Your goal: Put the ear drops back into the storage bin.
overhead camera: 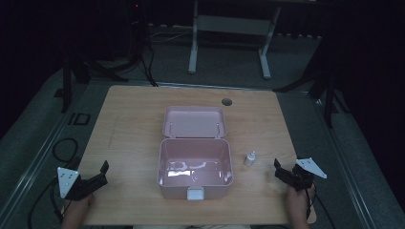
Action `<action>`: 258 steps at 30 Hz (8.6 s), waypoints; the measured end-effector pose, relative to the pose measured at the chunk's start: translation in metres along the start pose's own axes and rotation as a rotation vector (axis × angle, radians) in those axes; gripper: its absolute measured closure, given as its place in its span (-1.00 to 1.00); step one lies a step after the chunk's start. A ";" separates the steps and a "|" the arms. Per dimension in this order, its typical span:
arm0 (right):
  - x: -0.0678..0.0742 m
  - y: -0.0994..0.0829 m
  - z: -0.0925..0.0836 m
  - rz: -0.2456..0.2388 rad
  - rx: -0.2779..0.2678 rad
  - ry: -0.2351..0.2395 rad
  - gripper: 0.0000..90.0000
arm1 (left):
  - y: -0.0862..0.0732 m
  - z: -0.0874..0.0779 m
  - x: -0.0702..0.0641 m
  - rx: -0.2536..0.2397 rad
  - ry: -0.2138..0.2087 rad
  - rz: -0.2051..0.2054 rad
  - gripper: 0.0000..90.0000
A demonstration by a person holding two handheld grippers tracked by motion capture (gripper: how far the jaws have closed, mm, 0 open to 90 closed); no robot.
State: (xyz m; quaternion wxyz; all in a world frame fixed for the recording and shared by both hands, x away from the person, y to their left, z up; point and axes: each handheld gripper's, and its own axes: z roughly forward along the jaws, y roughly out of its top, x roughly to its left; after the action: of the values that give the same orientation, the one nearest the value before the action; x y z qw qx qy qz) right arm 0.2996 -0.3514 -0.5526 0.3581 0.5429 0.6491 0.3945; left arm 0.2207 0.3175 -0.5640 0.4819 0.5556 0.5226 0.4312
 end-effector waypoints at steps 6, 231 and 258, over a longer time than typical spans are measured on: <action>-0.001 0.000 0.001 0.005 0.018 0.009 -0.77 | 0.000 0.000 0.000 -0.001 0.002 0.001 -0.96; 0.140 0.132 0.005 -1.333 0.969 0.767 0.32 | 0.000 0.001 0.001 0.006 -0.015 -0.002 -0.96; 0.153 0.187 -0.022 -1.333 0.944 0.712 0.32 | 0.000 0.000 0.000 0.004 -0.014 -0.002 -0.96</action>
State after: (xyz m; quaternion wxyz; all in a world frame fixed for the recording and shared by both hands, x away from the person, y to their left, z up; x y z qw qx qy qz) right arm 0.3349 -0.1843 -0.3801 0.0292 -0.0115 0.9977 -0.0593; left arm 0.2212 0.3179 -0.5638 0.4848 0.5593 0.5206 0.4256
